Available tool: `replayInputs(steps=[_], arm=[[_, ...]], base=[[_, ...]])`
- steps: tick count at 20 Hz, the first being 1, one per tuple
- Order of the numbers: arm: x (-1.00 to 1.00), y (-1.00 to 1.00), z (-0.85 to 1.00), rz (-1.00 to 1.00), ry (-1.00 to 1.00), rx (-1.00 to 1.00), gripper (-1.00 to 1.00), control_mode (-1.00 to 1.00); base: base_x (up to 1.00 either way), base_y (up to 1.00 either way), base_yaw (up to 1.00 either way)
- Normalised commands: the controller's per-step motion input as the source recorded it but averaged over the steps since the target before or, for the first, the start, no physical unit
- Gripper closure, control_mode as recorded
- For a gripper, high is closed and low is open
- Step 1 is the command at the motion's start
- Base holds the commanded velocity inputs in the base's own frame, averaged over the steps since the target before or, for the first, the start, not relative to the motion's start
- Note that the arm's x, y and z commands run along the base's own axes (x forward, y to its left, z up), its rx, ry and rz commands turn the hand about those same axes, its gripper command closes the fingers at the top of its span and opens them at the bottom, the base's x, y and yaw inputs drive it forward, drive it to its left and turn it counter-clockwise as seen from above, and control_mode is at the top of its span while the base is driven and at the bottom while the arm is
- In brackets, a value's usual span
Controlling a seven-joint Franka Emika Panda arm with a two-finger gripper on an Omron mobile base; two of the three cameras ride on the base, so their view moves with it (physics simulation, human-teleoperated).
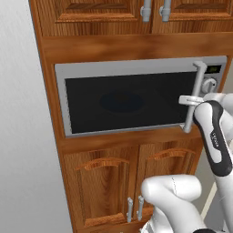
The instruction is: Retrieve the reheated potato from the microwave, then place the potato, cheese, and condiment on the cutting board.
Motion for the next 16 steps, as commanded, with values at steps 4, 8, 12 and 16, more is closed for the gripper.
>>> replayInputs(steps=[4, 8, 12, 16], arm=[[-0.6, 0.31, 0.0, 0.03, 0.15, 0.17, 1.0, -1.0], [-0.8, 0.29, 0.0, 0.05, 0.14, 0.13, 1.0, -1.0], [-0.85, 0.32, -0.02, 0.02, 0.07, 0.12, 1.0, -1.0], [-0.82, 0.34, -0.02, 0.0, 0.04, 0.14, 1.0, -1.0]], base=[[0.0, 0.0, 0.0], [0.0, 0.0, 0.0], [0.0, 0.0, 0.0], [0.0, 0.0, 0.0]])
